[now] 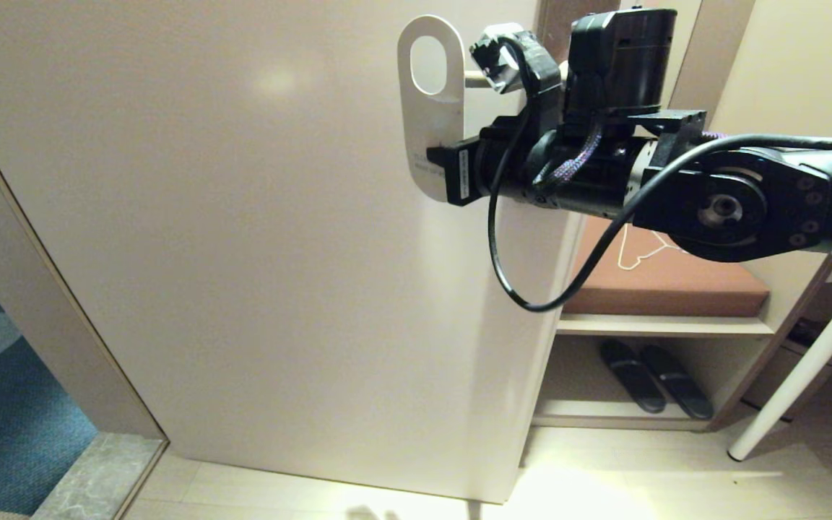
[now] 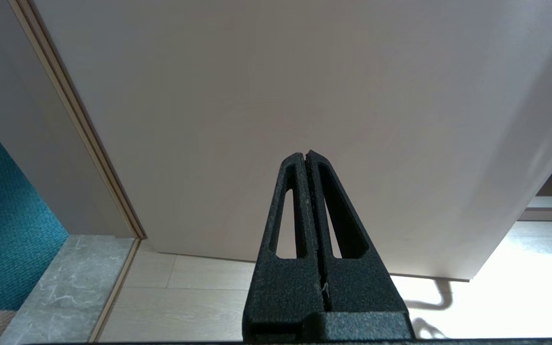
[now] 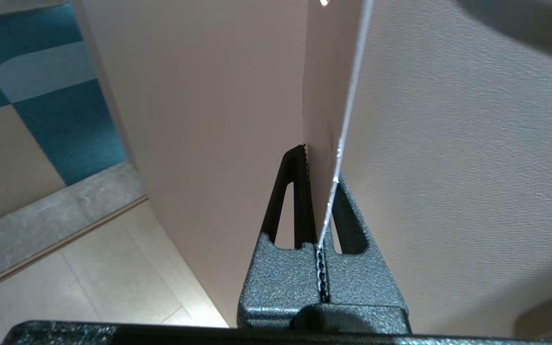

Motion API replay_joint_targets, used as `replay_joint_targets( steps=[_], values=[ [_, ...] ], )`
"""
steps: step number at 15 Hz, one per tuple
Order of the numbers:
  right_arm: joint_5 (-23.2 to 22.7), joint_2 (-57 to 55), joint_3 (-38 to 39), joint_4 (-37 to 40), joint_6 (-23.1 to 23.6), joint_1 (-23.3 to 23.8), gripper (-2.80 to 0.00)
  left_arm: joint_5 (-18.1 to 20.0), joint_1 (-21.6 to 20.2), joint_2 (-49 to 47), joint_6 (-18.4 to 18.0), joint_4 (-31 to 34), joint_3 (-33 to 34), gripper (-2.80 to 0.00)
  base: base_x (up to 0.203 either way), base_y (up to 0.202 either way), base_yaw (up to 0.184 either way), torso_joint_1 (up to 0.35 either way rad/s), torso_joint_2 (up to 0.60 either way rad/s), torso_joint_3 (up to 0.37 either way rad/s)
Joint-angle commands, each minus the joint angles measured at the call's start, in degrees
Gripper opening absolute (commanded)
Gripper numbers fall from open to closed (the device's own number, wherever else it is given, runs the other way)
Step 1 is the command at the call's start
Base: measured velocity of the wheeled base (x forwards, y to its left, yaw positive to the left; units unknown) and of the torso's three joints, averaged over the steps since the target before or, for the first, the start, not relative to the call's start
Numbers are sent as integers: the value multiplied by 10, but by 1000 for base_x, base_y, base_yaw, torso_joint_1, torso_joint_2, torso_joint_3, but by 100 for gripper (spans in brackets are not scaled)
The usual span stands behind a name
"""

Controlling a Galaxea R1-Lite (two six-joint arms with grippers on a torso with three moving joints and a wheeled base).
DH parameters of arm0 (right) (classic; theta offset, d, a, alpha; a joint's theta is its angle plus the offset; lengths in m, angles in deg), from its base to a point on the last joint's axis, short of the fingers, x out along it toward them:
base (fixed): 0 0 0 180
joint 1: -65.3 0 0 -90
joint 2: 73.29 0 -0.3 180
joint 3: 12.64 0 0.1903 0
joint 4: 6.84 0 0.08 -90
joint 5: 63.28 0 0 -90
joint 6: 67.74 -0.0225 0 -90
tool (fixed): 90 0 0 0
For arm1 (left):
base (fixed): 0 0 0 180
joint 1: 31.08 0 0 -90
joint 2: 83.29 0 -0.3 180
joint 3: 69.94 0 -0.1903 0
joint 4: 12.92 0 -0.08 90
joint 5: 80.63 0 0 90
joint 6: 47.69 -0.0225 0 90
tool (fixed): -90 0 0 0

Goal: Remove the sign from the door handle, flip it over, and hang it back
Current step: Hand it to the other hand

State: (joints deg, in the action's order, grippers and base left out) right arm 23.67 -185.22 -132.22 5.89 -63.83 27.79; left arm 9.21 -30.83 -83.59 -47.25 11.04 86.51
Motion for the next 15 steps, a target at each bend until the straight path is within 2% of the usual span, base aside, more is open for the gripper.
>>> replay_joint_targets(
  steps=[1,4,8,11,15],
  values=[
    [-5,-1,1,-1,-1,-9,-280,0,0,0,0,0,0,-280,0,0,0,0,0,0],
    [-15,6,6,0,-4,-29,-280,0,0,0,0,0,0,-280,0,0,0,0,0,0],
    [-35,26,27,4,-3,-48,-280,4,0,0,-18,0,-1,-280,0,0,0,0,0,0],
    [-81,59,74,4,-3,-49,-280,17,0,1,-40,-2,-8,-280,0,0,0,0,0,0],
    [-104,73,88,3,-5,-59,-280,82,1,-74,-9,-5,-90,-280,0,0,0,0,0,0]
  ],
)
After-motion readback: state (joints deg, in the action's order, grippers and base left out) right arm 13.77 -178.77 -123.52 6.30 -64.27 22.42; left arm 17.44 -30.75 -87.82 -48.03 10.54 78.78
